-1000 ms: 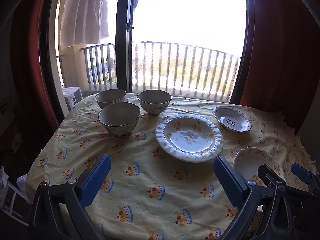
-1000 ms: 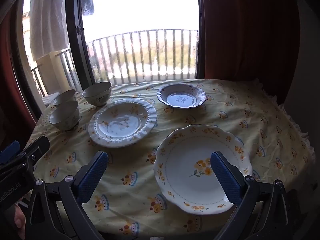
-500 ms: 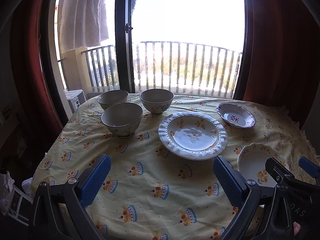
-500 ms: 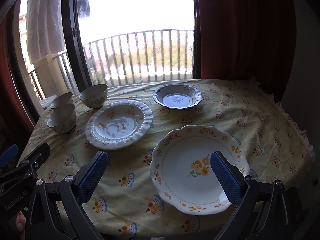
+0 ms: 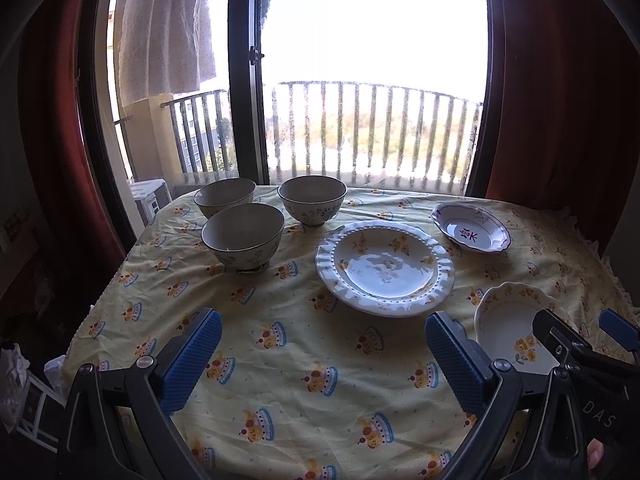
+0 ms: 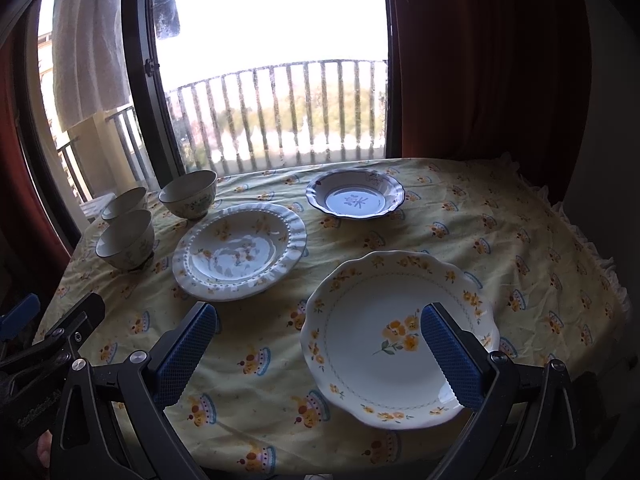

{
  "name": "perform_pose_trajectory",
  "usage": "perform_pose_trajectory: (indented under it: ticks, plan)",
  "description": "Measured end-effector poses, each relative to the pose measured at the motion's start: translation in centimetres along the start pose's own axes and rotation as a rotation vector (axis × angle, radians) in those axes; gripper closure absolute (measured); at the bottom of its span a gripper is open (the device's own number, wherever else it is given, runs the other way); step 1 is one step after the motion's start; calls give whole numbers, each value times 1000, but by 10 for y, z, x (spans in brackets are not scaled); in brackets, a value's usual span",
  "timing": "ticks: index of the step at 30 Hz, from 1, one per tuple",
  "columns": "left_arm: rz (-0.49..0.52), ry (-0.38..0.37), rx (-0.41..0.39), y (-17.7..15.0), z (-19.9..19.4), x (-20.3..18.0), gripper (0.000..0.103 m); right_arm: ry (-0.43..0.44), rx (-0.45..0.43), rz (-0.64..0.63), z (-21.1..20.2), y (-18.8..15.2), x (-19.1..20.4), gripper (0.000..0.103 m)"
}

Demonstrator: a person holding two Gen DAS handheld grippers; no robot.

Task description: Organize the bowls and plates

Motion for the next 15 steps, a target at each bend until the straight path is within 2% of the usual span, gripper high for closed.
perform_pose_trajectory:
  ticks: [15]
  plan:
    - [7, -14, 8, -3, 0, -3, 2, -14, 2, 3, -2, -2, -3, 0]
Point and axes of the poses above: each gripper's, at about its wrist camera, not at the fingertips, and z roughly the way its jaws point, x to its left, y to its top, the point moved 8 cm from there along z, roughly the way its jaws point, and after that the axes turned 7 degrees about -x, right-handed, at the moved point
